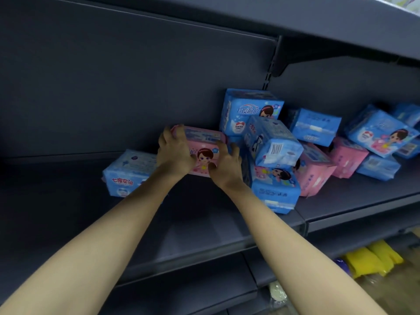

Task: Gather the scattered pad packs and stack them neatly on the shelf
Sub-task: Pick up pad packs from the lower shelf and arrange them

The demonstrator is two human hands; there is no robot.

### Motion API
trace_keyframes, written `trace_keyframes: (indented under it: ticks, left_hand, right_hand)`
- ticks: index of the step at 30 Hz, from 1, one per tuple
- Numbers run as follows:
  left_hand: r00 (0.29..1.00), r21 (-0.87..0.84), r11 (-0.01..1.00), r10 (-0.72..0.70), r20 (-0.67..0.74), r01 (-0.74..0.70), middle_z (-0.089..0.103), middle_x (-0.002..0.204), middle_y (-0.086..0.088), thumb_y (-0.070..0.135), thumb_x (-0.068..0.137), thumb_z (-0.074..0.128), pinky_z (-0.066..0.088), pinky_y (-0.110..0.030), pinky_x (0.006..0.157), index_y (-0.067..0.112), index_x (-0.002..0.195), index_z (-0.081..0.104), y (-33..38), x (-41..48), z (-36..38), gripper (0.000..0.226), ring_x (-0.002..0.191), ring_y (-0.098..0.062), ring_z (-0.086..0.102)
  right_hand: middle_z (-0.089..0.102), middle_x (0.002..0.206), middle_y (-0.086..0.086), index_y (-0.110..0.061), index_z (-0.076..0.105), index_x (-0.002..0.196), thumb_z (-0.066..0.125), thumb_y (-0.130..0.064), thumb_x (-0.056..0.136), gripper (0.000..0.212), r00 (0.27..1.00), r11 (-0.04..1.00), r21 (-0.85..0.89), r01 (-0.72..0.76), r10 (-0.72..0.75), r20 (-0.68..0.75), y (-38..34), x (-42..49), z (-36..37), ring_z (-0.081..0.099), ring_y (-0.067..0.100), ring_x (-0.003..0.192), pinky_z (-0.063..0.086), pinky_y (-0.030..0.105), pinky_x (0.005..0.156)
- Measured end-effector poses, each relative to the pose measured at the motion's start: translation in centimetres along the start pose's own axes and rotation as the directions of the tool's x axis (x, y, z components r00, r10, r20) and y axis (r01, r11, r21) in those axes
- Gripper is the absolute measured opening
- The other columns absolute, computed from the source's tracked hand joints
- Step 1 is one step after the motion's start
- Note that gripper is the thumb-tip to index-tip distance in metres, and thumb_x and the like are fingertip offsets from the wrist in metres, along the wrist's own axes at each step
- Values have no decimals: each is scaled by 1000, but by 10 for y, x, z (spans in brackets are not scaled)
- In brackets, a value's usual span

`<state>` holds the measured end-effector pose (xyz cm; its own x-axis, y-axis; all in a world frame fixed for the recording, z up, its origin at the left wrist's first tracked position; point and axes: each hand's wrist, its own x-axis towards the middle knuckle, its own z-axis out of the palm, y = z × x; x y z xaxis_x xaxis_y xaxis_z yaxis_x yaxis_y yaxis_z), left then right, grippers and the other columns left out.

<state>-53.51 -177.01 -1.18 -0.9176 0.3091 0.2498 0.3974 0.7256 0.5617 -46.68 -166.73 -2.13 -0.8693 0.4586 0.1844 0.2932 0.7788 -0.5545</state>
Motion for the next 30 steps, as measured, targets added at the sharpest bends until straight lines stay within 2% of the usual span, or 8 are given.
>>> trace_keyframes:
  ticks: [7,11,14,19,25,30]
  left_hand:
    - [998,24,998,-50,40,49,14,148,-22,18,80,70,33,-48,105,12,145,14,-2,9,4,86,132,-40,25]
    - [997,30,998,-47,54,46,20,144,-22,18,80,70,38,-46,102,12,144,16,0,10,6,84,125,-40,36]
    - [997,8,999,-49,57,49,21,142,-21,15,79,71,37,-43,100,13,144,19,2,10,6,83,124,-40,35]
    - [998,-61,998,-22,59,25,26,139,-19,7,75,71,36,-42,101,19,144,24,2,9,3,84,124,-40,35]
    - [996,-96,993,61,-58,-66,26,145,-16,8,75,71,25,-36,108,19,144,30,3,7,-8,81,128,-36,29]
    - [986,-87,989,109,-126,-121,28,145,-14,9,76,70,23,-32,107,18,144,32,7,1,-15,78,130,-33,29]
  right_hand:
    - [10,149,19,-15,27,146,52,-1,89,64,997,999,27,46,-44,-62,-1,5,9,38,40,127,39,35,99]
    - [5,151,21,-17,22,148,51,-3,90,67,997,997,-29,69,-70,-29,-3,8,18,31,47,130,35,47,107]
    - [6,151,20,-17,26,147,52,-7,92,62,997,999,1,54,-54,-51,-5,10,19,32,47,130,35,46,108]
    - [10,150,20,-16,34,143,51,-3,89,59,996,998,52,47,-43,-79,-7,8,19,33,46,129,37,47,105]
    - [20,146,20,-15,39,141,53,0,87,57,986,988,139,65,-42,-161,-10,4,13,39,43,125,35,40,105]
    - [28,139,20,-11,43,137,57,1,84,57,976,974,209,90,-44,-214,-11,-2,10,38,40,124,32,36,107]
